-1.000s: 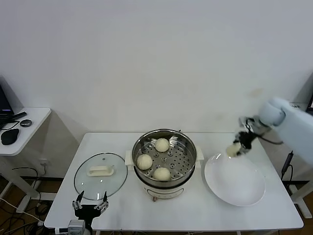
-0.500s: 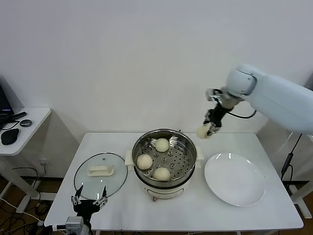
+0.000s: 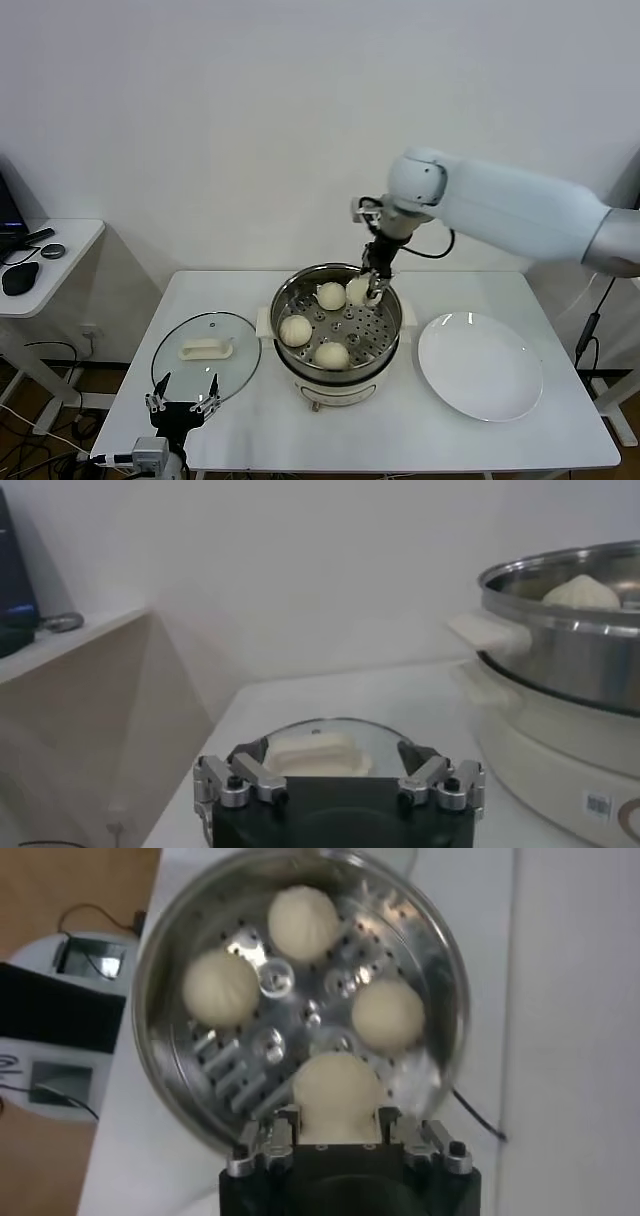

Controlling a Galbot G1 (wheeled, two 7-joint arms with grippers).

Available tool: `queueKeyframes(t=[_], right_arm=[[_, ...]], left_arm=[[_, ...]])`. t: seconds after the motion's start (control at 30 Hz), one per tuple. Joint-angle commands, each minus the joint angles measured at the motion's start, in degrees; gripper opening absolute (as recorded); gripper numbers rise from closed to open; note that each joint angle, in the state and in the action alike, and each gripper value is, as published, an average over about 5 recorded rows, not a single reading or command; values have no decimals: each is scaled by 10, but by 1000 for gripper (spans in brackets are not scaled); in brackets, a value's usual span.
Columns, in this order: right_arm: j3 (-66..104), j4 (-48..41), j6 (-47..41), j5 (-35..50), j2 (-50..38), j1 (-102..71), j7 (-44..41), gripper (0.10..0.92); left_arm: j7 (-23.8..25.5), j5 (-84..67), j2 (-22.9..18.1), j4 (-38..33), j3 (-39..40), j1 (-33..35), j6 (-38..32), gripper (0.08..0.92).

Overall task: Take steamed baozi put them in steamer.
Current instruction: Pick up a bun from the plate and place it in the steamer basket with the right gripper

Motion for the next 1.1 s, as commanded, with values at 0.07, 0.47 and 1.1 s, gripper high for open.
queueKeyframes(t=[0.07, 0.47, 1.1], right_arm=[[-34, -1, -85, -9, 46, -46, 68, 483], [-34, 0, -88, -45, 40, -62, 77, 482], [16, 23, -87, -51, -12, -61, 80, 753]], left_arm=[[0, -6, 1, 0, -2, 2, 0, 823], [0, -12, -1, -5, -9, -2, 0, 823], [-3, -7, -11, -17, -8, 10, 0, 823]])
